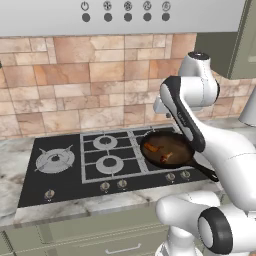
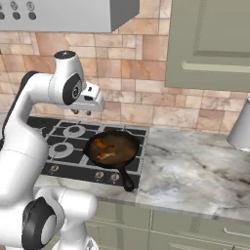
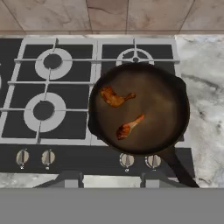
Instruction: Take the chicken drumsticks from the pan and place one on each plate on the dining counter.
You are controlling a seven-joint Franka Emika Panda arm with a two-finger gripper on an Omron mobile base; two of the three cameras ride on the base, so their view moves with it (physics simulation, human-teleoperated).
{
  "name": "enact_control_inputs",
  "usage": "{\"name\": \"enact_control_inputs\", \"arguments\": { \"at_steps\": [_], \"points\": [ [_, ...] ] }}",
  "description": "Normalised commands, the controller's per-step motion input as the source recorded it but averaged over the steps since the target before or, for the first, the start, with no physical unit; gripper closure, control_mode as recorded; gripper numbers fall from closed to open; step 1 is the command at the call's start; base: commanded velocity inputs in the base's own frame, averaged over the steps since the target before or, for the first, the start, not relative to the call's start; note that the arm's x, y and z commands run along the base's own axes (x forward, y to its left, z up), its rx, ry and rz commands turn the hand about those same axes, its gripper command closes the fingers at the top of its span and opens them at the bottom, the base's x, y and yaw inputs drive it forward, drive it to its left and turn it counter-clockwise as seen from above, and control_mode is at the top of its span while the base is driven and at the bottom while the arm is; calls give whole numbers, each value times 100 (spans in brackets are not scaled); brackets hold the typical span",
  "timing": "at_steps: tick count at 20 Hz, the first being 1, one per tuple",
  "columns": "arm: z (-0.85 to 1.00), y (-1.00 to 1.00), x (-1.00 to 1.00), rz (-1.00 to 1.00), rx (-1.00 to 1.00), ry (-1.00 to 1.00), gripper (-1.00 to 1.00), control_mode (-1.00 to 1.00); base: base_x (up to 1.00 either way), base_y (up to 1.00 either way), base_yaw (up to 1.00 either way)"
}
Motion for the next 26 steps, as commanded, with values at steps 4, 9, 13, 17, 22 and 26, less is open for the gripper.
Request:
{"name": "enact_control_inputs", "arguments": {
  "at_steps": [4,9,13,17,22,26],
  "points": [
    [-26,0,0,0,0,2,-100,-100,0,0,0],
    [-50,0,0,-1,0,0,-100,-100,0,0,0],
    [-53,-7,5,-11,0,0,-100,-100,0,0,0],
    [-58,-17,17,-14,0,1,-100,-100,0,0,0],
    [-56,-21,18,-13,0,1,-100,-100,0,0,0],
    [-58,-10,30,-10,0,0,-100,-100,0,0,0]
  ]
}}
